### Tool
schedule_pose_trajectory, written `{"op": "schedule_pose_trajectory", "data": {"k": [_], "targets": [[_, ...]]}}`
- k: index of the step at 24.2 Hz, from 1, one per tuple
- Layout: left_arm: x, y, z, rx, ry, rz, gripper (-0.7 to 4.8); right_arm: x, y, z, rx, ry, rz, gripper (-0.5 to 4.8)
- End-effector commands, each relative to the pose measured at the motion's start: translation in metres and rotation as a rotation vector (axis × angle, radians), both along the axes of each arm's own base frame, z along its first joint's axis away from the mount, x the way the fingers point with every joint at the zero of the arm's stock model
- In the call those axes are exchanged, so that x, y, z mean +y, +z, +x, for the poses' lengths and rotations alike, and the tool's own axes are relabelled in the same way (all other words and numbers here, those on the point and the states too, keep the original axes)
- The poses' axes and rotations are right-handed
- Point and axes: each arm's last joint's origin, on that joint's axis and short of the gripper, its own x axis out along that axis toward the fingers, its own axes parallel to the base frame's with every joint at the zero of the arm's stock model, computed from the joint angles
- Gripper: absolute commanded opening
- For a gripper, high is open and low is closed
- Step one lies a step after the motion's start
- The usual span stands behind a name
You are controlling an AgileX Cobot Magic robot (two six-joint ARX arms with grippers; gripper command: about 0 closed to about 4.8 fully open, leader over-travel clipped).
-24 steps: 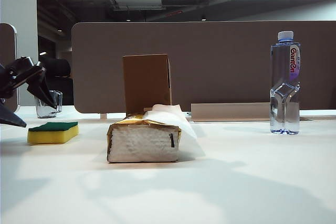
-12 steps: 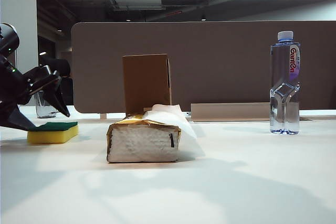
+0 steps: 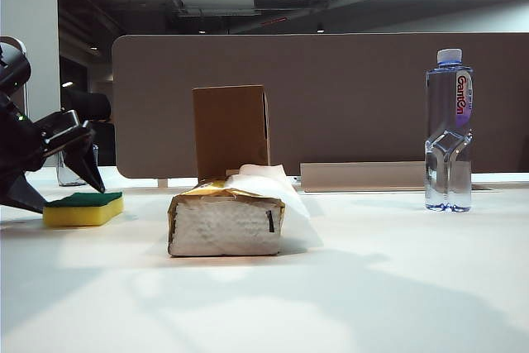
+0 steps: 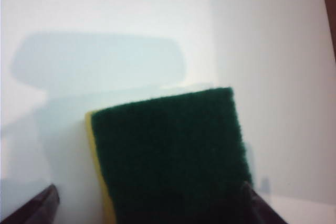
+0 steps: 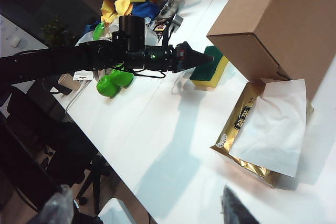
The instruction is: Move the sponge from left to right to wipe the table, avoiding obstacles on the table, and finally reaching the bottle of mineral water.
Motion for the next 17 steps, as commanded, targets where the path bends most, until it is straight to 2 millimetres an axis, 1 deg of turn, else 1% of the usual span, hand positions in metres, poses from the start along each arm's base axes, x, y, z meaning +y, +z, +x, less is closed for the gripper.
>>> {"op": "schedule_pose_trajectory", "data": {"k": [1, 5, 7, 9, 12, 17], "targets": [[-0.003, -0.002, 0.001, 0.004, -0.016, -0.001, 4.34, 0.0, 0.002, 0.0, -0.023, 0.003, 0.001, 3.65], [-0.01, -0.007, 0.002, 0.014, -0.035, 0.001, 4.33, 0.0, 0.002, 0.001, -0.019, 0.0, -0.001, 3.65], [-0.012, -0.008, 0.002, 0.014, -0.047, 0.005, 4.22, 0.0, 0.002, 0.001, -0.018, -0.004, -0.003, 3.65], [-0.017, -0.01, 0.003, 0.017, -0.058, 0.014, 3.99, 0.0, 0.002, 0.001, -0.019, -0.006, -0.004, 3.65], [-0.017, -0.011, 0.003, 0.022, -0.056, 0.017, 3.92, 0.0, 0.002, 0.001, -0.018, -0.006, -0.004, 3.64], [-0.013, -0.012, 0.002, 0.033, -0.04, 0.03, 3.05, 0.0, 0.002, 0.001, -0.019, -0.006, -0.004, 3.64]]}}
